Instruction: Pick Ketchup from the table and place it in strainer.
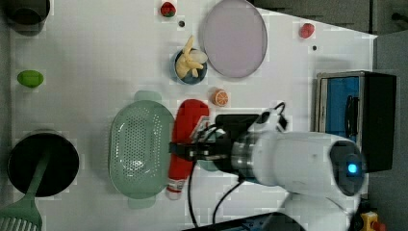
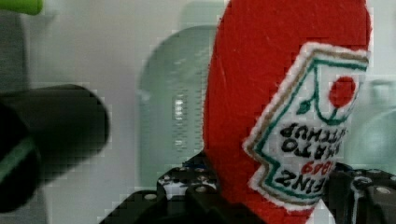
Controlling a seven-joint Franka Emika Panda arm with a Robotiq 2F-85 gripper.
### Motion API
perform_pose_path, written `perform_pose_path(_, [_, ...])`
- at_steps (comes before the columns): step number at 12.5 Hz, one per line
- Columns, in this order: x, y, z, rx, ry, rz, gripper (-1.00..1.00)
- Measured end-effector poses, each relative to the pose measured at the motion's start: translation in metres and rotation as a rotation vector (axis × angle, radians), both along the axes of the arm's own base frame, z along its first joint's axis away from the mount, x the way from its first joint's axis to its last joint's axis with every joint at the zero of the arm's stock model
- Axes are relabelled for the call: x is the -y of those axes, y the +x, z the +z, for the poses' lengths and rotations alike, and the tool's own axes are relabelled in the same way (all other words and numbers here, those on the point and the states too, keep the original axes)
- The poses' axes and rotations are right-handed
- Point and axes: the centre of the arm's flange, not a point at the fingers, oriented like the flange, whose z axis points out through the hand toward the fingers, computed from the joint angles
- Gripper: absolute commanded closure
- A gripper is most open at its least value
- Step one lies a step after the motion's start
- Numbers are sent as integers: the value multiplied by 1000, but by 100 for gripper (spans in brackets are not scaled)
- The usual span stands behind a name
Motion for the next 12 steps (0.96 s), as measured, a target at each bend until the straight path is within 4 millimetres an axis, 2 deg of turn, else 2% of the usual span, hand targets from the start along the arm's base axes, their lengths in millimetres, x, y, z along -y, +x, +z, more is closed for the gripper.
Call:
perform_pose_path(4, [-16,7,-49,4,49,-70,-27])
perform_pose_path(7, [-15,8,-89,-68,58,-125,-90])
perform_pose_path(8, [-13,7,-100,-85,52,-126,-100])
perform_pose_path(10, [-8,2,-107,-95,29,-118,-100])
perform_pose_path(12, [-9,-2,-100,-85,13,-117,-100])
